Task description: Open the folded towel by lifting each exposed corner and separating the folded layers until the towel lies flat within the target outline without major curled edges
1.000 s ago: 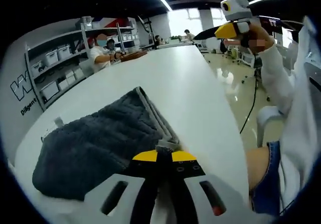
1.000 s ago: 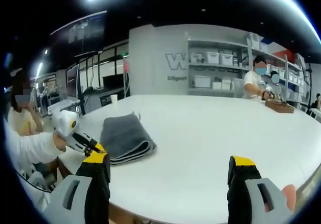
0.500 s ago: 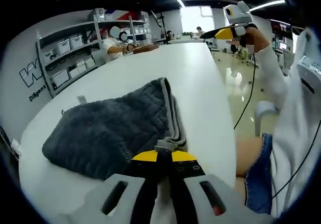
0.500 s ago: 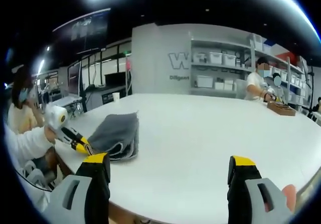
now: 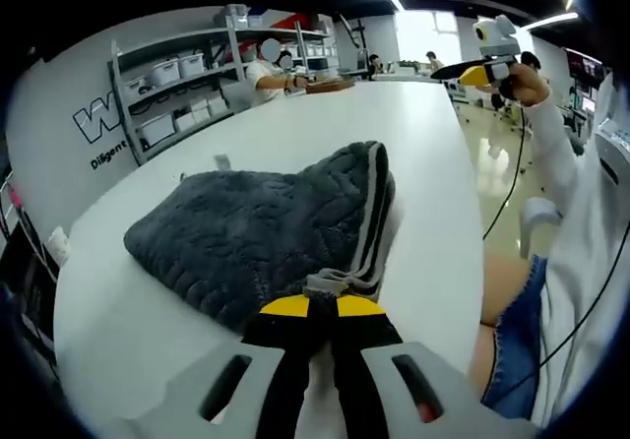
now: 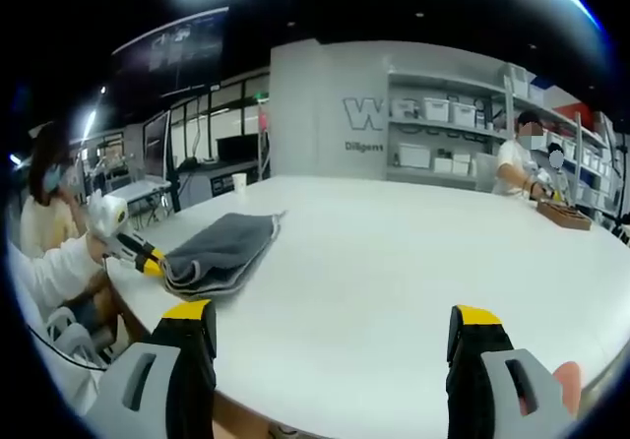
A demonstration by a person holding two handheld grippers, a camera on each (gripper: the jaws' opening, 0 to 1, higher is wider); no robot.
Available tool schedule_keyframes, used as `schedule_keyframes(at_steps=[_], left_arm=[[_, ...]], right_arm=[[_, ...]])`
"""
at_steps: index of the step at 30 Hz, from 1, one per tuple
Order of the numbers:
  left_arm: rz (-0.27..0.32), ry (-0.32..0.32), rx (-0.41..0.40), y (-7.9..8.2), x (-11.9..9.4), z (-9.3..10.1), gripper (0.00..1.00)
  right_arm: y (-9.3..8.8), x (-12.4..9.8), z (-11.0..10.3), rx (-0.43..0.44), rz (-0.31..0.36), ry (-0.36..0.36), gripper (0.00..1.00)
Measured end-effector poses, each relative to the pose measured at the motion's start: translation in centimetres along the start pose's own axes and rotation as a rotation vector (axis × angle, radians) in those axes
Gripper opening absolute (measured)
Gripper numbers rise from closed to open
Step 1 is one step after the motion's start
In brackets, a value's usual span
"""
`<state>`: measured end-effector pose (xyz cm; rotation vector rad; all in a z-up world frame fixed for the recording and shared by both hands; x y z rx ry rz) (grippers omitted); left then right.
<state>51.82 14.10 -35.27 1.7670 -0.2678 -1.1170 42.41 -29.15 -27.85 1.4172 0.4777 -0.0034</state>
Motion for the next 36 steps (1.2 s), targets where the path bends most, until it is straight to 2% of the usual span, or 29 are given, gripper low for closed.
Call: schedule_keyframes(at_steps=[5,10,17,21,24,32,35,36], left_arm=[[-0.001,0.032,-0.024,-0.7,-0.8,-0.7,0.05],[-0.001,0.036,-0.023,-0.8,-1.0,-0.8,0.06],[0.0,-0.024,-0.044,-0.6,-1.0,-1.1,0.07],[0.022,-0.084,-0.082,-0.5,-1.3,-0.8,0.09],[0.039,-0.091,-0.099,-0.6,-1.7,-0.7,0.11],[0.119,-0.081,-0.19,-0.7,-3.6,-0.6,0.23],[0.187,-0.098,-0.274,-0.8,-4.6,-0.5,0.3],[0.249,-0.107,-0.306,-0.8,-5.1,-0.2,0.31]], right_arm=[[0.0,0.1,-0.1,-0.004,0.0,0.0,0.98],[0.0,0.2,-0.2,-0.006,-0.002,-0.001,0.98],[-0.1,0.4,-0.5,-0.009,-0.006,0.012,0.98],[-0.1,0.8,-1.0,-0.007,-0.005,0.052,0.97],[0.2,1.0,-1.4,-0.017,0.021,0.09,0.96],[0.6,1.3,-2.6,-0.041,0.057,0.155,0.96],[0.6,1.5,-2.9,-0.049,0.068,0.163,0.96],[0.7,1.6,-3.0,-0.049,0.073,0.169,0.96]])
Point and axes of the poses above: the point that each gripper's makers call its tool centre point, and the gripper's own axes: x roughly forward along the fingers, z roughly to its right, y roughly out of its top, the point moved 10 cm from there along -x, roughly backward along the fingers, and after that the axes turned 5 degrees about -x, right-handed, at the moved point
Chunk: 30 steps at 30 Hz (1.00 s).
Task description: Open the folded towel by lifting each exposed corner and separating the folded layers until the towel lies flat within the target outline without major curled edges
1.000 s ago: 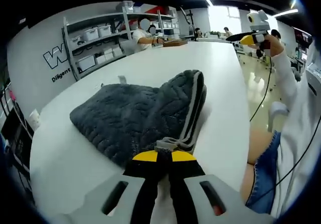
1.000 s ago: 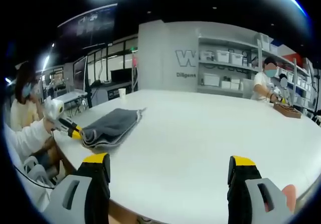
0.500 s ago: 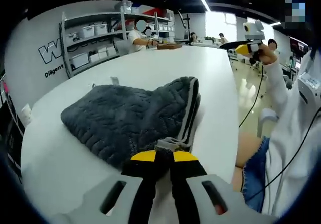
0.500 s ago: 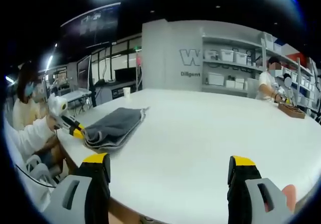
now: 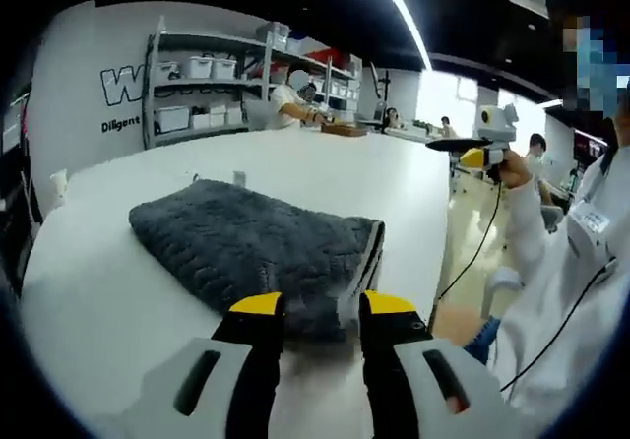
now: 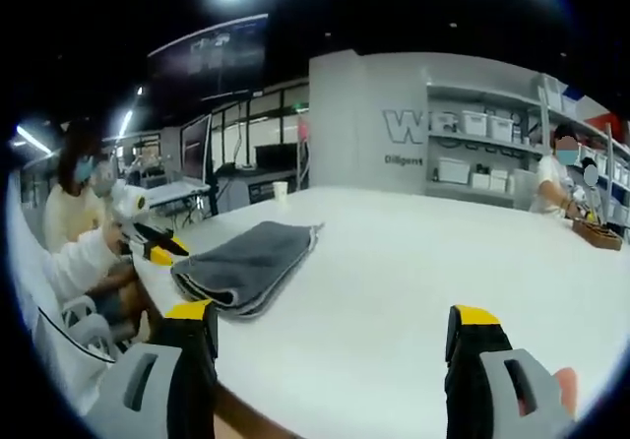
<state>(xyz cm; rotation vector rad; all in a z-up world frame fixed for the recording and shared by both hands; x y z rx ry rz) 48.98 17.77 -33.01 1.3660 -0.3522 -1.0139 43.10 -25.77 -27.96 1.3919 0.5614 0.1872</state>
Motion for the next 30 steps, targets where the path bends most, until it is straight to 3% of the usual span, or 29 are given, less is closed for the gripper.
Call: schedule_keyframes(at_steps=[3,9,13,17,22,25,30], left_arm=[[0.072,-0.018,-0.029,0.0,-0.6,0.6,0.33],[0.116,-0.019,-0.016,-0.8,-0.5,2.0,0.33],[0.146,-0.04,-0.028,-1.4,0.3,2.6,0.33],[0.17,-0.054,-0.045,-1.7,1.0,2.8,0.33],[0.182,-0.051,-0.041,-2.1,2.1,3.4,0.33],[0.177,-0.06,-0.036,-2.3,2.9,3.7,0.33],[0.173,-0.069,-0.007,-2.0,4.1,4.5,0.33]], right_arm=[[0.2,0.6,-0.7,0.005,0.024,0.046,0.96],[0.4,2.0,-2.9,-0.008,0.043,0.141,0.87],[0.4,2.5,-4.4,-0.054,0.044,0.187,0.75],[0.7,3.0,-5.6,-0.065,0.089,0.246,0.69],[1.0,2.6,-6.5,-0.088,0.137,0.304,0.38],[0.9,2.5,-6.6,-0.106,0.11,0.307,0.32],[-0.2,3.2,-6.9,-0.081,0.027,0.326,0.33]])
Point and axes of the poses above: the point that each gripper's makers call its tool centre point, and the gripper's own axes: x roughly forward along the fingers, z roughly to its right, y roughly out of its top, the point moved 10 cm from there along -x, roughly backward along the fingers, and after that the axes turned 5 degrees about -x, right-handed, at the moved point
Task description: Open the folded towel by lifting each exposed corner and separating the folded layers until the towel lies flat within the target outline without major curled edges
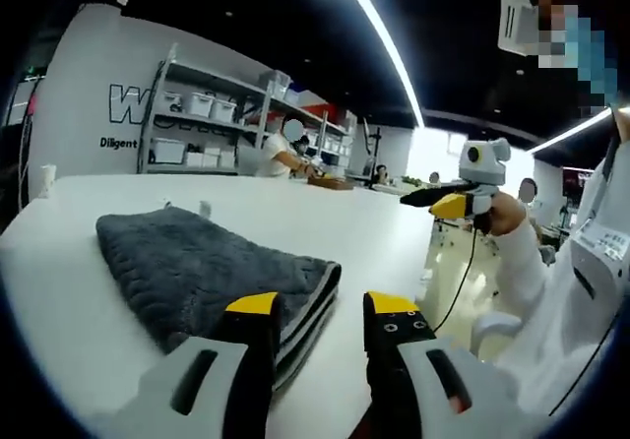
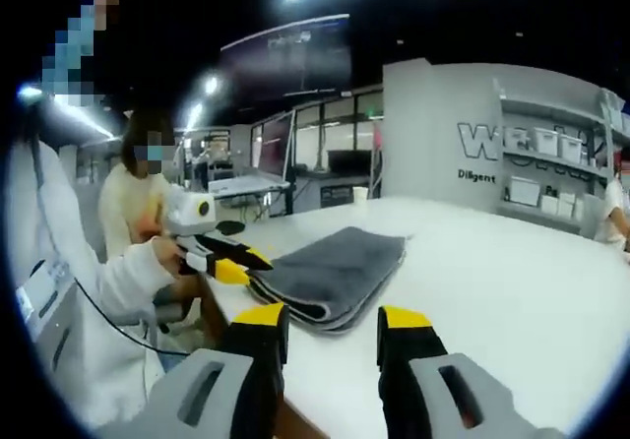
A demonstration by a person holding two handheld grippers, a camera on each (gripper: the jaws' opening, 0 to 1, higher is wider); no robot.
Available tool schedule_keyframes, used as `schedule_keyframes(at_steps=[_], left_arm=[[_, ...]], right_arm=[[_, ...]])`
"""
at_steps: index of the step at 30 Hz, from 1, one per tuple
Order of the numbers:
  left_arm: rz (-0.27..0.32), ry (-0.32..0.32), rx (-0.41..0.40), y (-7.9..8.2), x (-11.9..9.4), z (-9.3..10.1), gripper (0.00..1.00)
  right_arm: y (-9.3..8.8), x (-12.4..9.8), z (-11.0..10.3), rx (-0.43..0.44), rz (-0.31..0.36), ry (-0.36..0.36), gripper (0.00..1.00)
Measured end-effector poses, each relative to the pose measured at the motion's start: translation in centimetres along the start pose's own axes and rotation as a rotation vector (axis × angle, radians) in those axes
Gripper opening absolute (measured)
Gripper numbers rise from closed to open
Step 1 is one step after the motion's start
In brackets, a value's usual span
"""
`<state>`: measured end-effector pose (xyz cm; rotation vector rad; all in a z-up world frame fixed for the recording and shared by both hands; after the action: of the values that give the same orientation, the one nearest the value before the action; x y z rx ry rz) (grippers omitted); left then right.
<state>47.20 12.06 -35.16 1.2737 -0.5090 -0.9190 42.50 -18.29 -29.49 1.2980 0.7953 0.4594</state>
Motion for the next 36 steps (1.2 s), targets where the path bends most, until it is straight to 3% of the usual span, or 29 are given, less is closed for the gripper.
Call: schedule_keyframes(at_steps=[5,12,22,29,36], left_arm=[[-0.017,-0.015,0.051,0.4,1.6,0.9,0.33],[0.009,-0.009,0.073,0.5,1.7,1.7,0.33],[0.039,0.056,0.067,0.3,-1.5,1.9,0.37],[0.06,0.106,0.055,0.3,-3.7,1.2,0.45],[0.085,0.178,0.047,0.3,-6.1,0.1,0.59]], right_arm=[[-1.0,1.7,-0.3,0.023,-0.023,0.028,0.29],[-2.1,6.7,-0.8,0.004,-0.072,0.064,0.26],[-3.4,10.8,-0.4,-0.004,-0.13,0.047,0.18],[-3.4,11.5,0.0,-0.016,-0.136,0.003,0.04],[-3.3,11.6,0.3,-0.006,-0.141,-0.025,0.0]])
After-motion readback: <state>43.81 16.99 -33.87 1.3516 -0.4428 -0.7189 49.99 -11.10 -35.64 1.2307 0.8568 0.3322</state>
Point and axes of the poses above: the point that each gripper's makers call its tool centre point, and the gripper's own axes: x roughly forward along the fingers, z roughly to its right, y roughly out of its top, the point moved 10 cm from there along -x, roughly backward along the fingers, and after that the axes turned 5 degrees about -x, right-handed, at the moved point
